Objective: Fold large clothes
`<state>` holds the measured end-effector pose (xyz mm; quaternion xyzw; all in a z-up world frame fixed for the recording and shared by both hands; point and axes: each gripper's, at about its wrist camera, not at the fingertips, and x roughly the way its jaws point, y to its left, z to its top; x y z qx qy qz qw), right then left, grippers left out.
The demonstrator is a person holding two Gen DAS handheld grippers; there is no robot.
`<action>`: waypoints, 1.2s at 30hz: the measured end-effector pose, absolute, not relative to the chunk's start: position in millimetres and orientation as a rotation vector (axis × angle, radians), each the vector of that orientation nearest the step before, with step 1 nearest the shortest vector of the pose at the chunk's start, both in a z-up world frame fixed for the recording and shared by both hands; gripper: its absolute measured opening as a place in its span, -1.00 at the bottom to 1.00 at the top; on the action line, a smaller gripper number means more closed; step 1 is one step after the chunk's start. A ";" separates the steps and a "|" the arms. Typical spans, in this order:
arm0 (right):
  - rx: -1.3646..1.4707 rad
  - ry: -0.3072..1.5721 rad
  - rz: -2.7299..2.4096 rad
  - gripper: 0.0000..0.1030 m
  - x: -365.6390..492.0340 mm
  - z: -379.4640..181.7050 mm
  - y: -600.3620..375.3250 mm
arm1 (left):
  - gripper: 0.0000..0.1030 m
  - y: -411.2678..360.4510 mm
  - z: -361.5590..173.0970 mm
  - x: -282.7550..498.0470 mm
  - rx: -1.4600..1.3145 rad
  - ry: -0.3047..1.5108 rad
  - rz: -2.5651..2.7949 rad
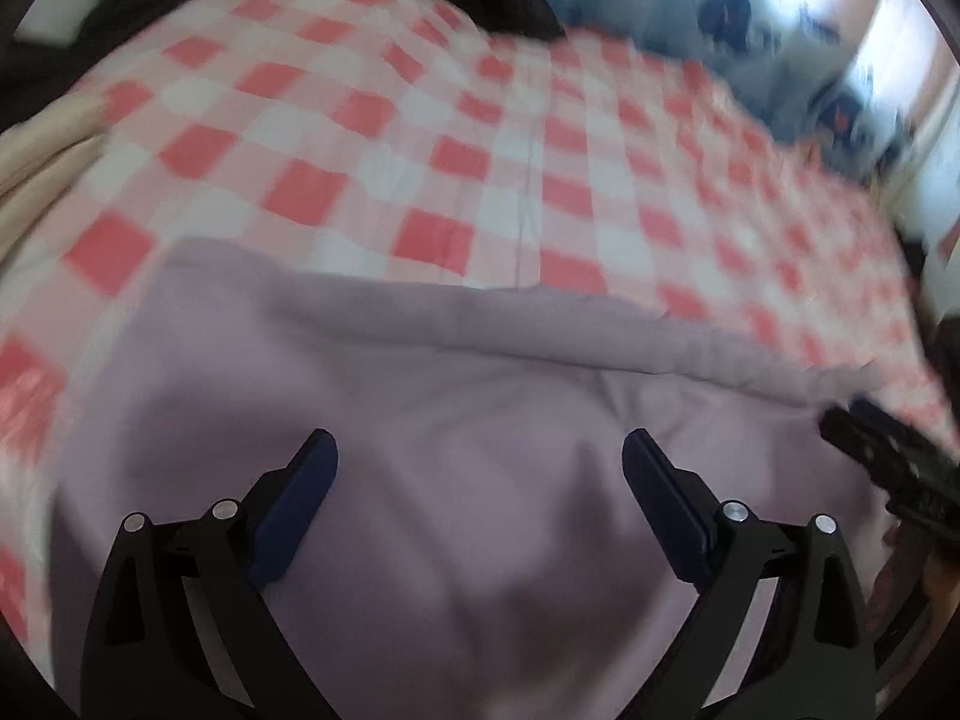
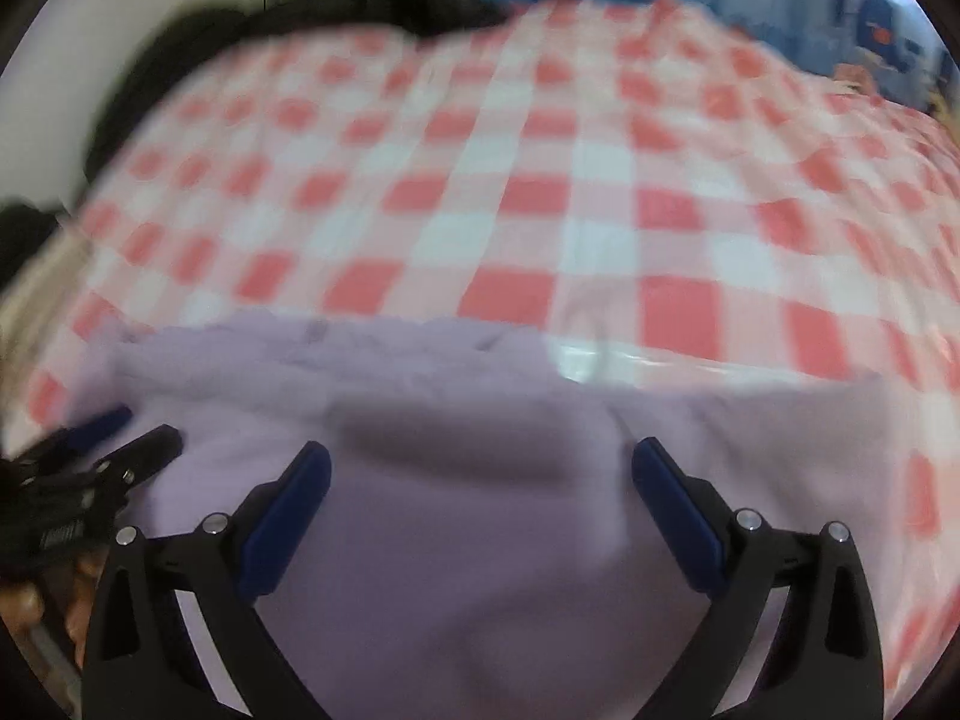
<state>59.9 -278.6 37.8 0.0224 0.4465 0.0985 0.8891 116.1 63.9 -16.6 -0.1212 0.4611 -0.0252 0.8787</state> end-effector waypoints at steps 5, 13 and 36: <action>0.019 0.896 0.052 0.87 25.8 17.1 -333.4 | 0.79 92.0 -17.0 88.6 -0.185 0.899 0.039; 0.188 0.973 0.085 0.89 39.6 -24.6 -361.7 | 0.84 96.6 -53.2 96.7 -0.189 0.950 0.034; -0.519 0.732 0.609 0.89 -188.0 34.5 -157.9 | 0.86 216.9 -7.0 -101.5 -0.638 1.009 -0.050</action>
